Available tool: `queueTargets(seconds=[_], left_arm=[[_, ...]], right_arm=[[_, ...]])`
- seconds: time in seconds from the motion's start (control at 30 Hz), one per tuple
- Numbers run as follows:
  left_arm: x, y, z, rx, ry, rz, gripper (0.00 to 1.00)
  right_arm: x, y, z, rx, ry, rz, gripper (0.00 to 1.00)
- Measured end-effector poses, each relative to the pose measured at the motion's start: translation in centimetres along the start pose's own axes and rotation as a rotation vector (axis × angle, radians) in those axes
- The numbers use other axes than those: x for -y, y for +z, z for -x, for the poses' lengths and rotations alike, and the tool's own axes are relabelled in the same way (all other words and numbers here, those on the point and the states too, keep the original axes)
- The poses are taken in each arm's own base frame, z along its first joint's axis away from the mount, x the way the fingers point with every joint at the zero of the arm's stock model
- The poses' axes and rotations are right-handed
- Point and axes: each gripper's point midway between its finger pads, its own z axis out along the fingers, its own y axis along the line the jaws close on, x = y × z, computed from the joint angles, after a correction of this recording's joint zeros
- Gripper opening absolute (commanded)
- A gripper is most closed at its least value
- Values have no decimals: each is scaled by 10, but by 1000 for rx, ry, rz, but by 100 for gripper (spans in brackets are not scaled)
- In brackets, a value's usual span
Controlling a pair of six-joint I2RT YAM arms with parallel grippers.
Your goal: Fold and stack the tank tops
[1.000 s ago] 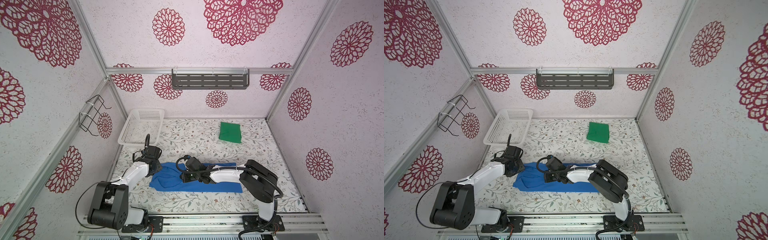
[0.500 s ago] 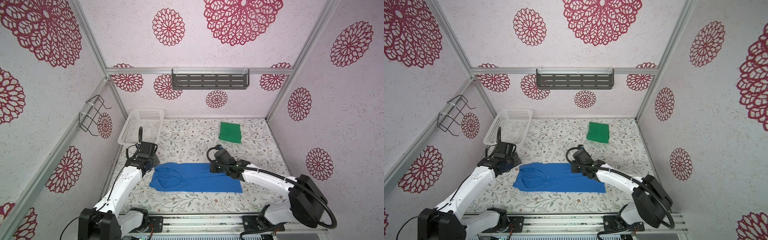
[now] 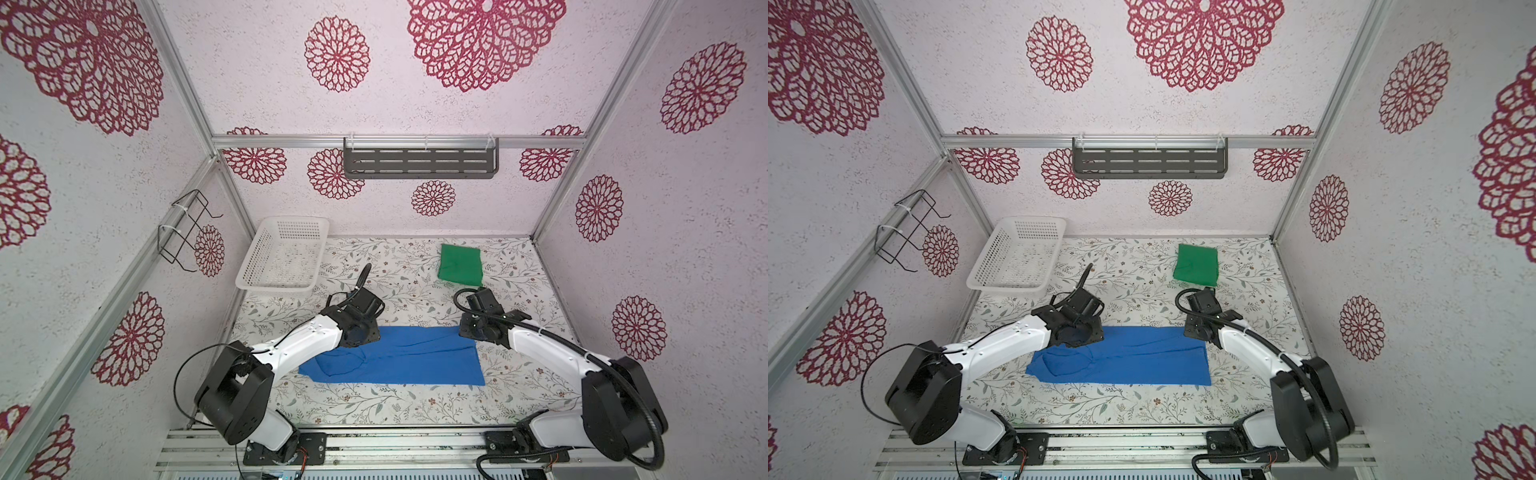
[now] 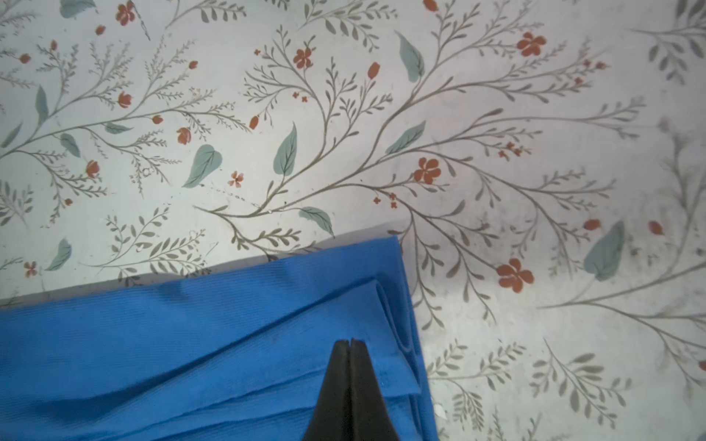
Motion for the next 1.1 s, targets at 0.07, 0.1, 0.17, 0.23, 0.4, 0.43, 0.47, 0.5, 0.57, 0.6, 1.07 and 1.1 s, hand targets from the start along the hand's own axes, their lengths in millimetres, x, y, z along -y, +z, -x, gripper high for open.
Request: queueTargets(seconds=[0.07, 0.1, 0.17, 0.23, 0.4, 0.43, 0.47, 0.5, 0.57, 0.6, 1.07, 1.1], left_arm=[[1, 7, -14, -21, 0, 2, 49], [1, 11, -21, -32, -3, 4, 49], [-3, 16, -32, -49, -9, 12, 49], [-11, 23, -40, -65, -21, 31, 49], [-19, 33, -47, -79, -35, 56, 48], [-19, 33, -47, -78, -37, 56, 48], [-19, 33, -47, -78, -40, 56, 48], [-19, 33, -47, -78, -40, 56, 48], [-19, 33, -47, -77, -41, 57, 47], [-19, 33, -47, -76, -42, 58, 47], [-21, 30, -44, -79, -11, 86, 48], [-21, 28, -43, -80, -7, 94, 48]], right_arm=[[-4, 8, 4, -17, -24, -7, 5], [-6, 11, 5, -26, -38, -8, 5], [-8, 18, 6, -41, -51, -10, 5], [-9, 24, 3, -59, -63, -11, 5], [-2, 33, -17, -113, -75, -17, 5], [0, 33, -22, -122, -76, -18, 5], [4, 33, -29, -135, -75, -21, 5], [8, 32, -35, -143, -73, -26, 5], [17, 25, -47, -150, -67, -31, 5], [21, 20, -52, -144, -58, -30, 5], [59, -22, -55, -93, 49, -56, 7], [54, -26, -46, -71, 52, -35, 7]])
